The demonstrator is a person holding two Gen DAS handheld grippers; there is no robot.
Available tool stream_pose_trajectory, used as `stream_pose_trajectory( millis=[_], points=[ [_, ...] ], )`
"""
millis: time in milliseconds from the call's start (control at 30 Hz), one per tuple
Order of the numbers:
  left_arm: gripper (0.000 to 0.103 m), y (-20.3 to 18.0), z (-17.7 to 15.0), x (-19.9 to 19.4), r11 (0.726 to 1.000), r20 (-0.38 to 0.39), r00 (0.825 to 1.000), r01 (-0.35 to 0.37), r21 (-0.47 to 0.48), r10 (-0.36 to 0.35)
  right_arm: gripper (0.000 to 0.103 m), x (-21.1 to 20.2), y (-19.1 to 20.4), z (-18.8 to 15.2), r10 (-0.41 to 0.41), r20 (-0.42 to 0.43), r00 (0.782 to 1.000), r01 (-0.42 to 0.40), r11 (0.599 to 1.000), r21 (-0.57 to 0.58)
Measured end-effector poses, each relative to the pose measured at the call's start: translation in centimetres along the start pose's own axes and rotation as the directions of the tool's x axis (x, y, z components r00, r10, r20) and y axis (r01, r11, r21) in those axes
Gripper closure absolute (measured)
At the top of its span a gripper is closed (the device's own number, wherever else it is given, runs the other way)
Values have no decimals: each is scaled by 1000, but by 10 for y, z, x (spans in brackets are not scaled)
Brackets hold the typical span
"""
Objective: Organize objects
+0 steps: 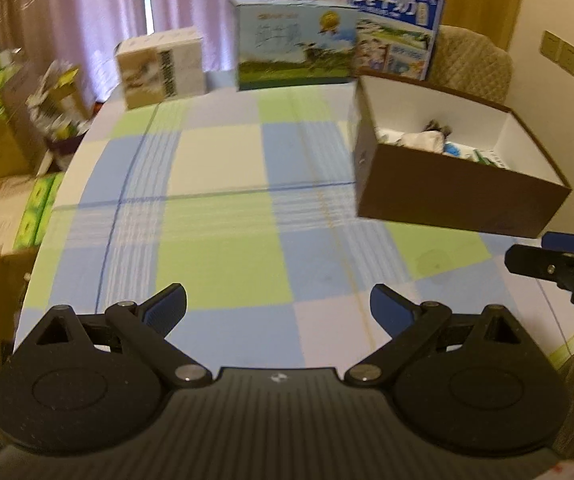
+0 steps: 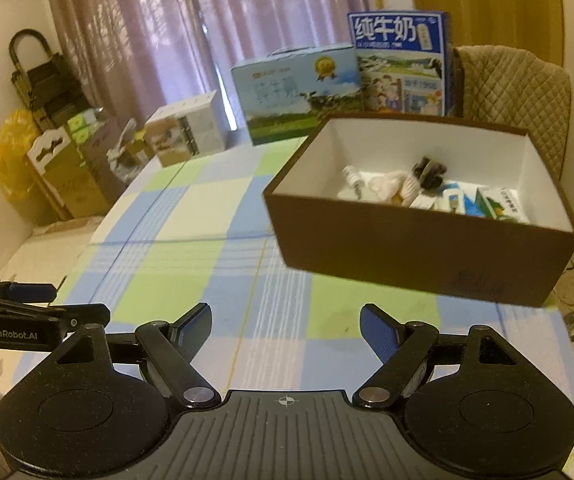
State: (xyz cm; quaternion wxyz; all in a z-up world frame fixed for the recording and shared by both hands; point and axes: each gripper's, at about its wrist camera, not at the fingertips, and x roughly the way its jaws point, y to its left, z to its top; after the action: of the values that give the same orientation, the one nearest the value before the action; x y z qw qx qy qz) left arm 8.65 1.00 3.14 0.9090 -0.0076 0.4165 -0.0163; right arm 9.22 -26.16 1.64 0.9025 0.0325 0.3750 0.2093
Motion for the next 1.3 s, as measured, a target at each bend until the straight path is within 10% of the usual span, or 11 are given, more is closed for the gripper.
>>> stream_pose_trajectory(
  millis=[1300],
  points=[
    [6, 29, -61, -8, 992, -89, 994, -70, -106, 61, 25, 39, 56, -52, 38, -133, 990, -53, 992, -111]
  ],
)
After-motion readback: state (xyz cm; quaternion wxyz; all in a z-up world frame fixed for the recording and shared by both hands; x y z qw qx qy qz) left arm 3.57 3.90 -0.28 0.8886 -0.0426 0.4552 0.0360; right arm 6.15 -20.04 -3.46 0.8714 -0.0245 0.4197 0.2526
